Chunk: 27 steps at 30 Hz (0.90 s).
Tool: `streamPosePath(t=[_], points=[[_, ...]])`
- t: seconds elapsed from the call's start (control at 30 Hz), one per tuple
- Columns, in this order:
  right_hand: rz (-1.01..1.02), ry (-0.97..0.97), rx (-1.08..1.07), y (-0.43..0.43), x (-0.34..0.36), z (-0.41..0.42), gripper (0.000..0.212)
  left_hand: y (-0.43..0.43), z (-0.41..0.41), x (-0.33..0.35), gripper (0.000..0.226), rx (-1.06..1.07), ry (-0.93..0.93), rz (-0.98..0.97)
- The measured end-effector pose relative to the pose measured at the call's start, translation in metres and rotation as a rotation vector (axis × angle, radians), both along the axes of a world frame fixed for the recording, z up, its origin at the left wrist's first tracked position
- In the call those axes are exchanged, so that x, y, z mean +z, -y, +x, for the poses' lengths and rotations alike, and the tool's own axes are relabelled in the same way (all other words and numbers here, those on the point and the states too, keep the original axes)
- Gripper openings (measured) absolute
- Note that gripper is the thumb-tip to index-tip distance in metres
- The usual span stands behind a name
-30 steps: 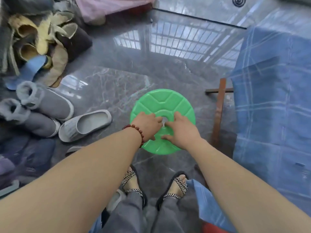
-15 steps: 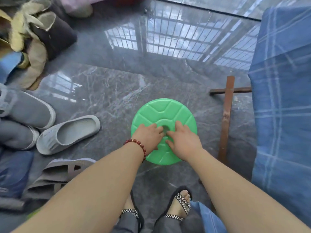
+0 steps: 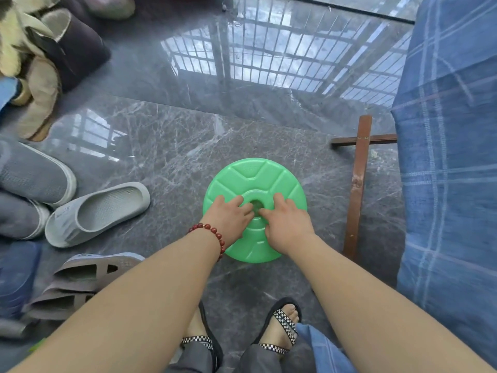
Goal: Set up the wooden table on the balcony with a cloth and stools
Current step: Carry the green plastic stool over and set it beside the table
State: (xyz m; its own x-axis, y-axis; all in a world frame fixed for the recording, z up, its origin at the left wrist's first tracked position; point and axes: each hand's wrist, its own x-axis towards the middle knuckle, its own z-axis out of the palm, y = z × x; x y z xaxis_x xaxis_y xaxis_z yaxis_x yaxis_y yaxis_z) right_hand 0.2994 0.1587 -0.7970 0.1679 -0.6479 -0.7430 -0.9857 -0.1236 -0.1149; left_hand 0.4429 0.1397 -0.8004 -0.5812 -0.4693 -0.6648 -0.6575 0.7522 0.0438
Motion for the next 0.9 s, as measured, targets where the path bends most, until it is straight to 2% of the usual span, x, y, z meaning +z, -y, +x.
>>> streamPosePath(t=[0.1,0.3,0.53,0.73,0.9], points=[[0.013,-0.031,0.003,0.000,-0.003,-0.002,0.044,-0.004,0.000,-0.003,0.062,-0.015,0.049,0.021],[0.045,-0.001,-0.010,-0.008,-0.001,-0.020,0.056,-0.014,0.007,-0.004,0.068,0.030,0.087,0.086],[-0.077,0.142,-0.280,-0.007,-0.002,-0.025,0.058,-0.016,0.008,-0.005,0.066,0.558,-0.067,0.144],[-0.121,0.187,-0.453,-0.013,-0.011,-0.015,0.067,-0.026,-0.001,-0.013,0.097,1.203,-0.133,0.370],[-0.043,0.183,-0.614,-0.021,-0.018,-0.011,0.071,-0.034,-0.001,-0.024,0.109,1.371,-0.240,0.528]])
